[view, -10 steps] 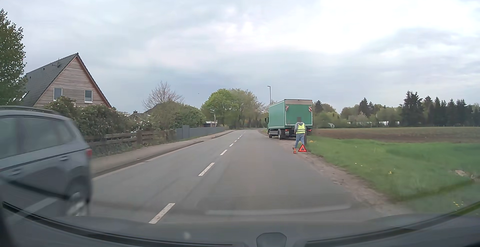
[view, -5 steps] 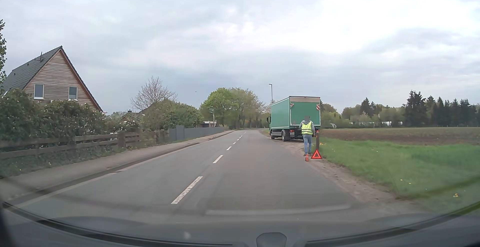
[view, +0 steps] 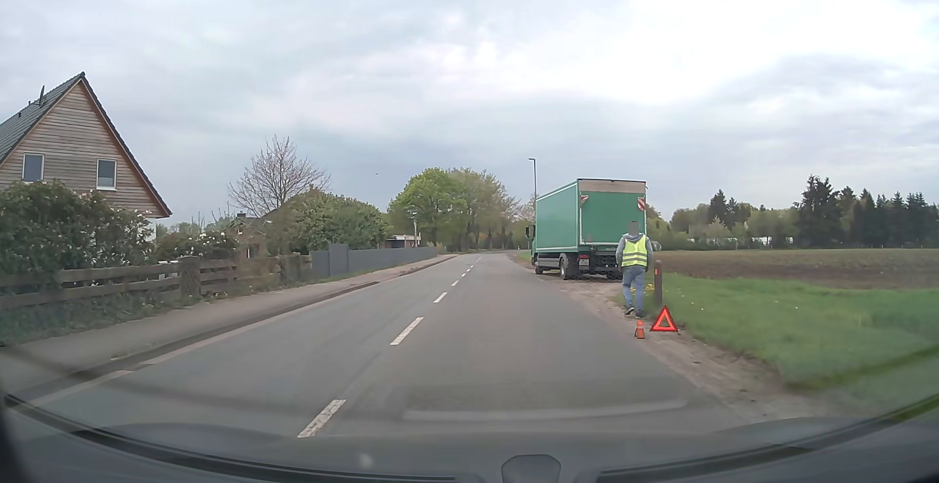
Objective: Follow the waypoints while adhering to traffic rules and regulations
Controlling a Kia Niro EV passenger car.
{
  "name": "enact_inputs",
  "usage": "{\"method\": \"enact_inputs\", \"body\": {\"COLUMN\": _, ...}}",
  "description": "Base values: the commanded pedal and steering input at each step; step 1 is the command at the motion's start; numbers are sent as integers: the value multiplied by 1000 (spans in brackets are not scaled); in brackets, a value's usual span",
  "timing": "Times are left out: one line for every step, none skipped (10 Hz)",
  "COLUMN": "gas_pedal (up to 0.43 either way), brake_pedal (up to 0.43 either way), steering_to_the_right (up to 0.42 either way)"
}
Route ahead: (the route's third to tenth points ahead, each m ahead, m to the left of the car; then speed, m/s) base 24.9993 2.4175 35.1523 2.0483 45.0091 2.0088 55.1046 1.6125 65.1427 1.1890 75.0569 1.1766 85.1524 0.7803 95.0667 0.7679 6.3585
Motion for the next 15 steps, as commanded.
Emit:
{"method": "enact_inputs", "body": {"gas_pedal": 130, "brake_pedal": 0, "steering_to_the_right": -2}}
{"method": "enact_inputs", "body": {"gas_pedal": 130, "brake_pedal": 0, "steering_to_the_right": -2}}
{"method": "enact_inputs", "body": {"gas_pedal": 138, "brake_pedal": 0, "steering_to_the_right": -2}}
{"method": "enact_inputs", "body": {"gas_pedal": 138, "brake_pedal": 0, "steering_to_the_right": -2}}
{"method": "enact_inputs", "body": {"gas_pedal": 138, "brake_pedal": 0, "steering_to_the_right": -2}}
{"method": "enact_inputs", "body": {"gas_pedal": 138, "brake_pedal": 0, "steering_to_the_right": -2}}
{"method": "enact_inputs", "body": {"gas_pedal": 138, "brake_pedal": 0, "steering_to_the_right": -2}}
{"method": "enact_inputs", "body": {"gas_pedal": 138, "brake_pedal": 0, "steering_to_the_right": -2}}
{"method": "enact_inputs", "body": {"gas_pedal": 138, "brake_pedal": 0, "steering_to_the_right": -1}}
{"method": "enact_inputs", "body": {"gas_pedal": 138, "brake_pedal": 0, "steering_to_the_right": -1}}
{"method": "enact_inputs", "body": {"gas_pedal": 138, "brake_pedal": 0, "steering_to_the_right": -1}}
{"method": "enact_inputs", "body": {"gas_pedal": 150, "brake_pedal": 0, "steering_to_the_right": -1}}
{"method": "enact_inputs", "body": {"gas_pedal": 150, "brake_pedal": 0, "steering_to_the_right": -1}}
{"method": "enact_inputs", "body": {"gas_pedal": 150, "brake_pedal": 0, "steering_to_the_right": -1}}
{"method": "enact_inputs", "body": {"gas_pedal": 150, "brake_pedal": 0, "steering_to_the_right": -1}}
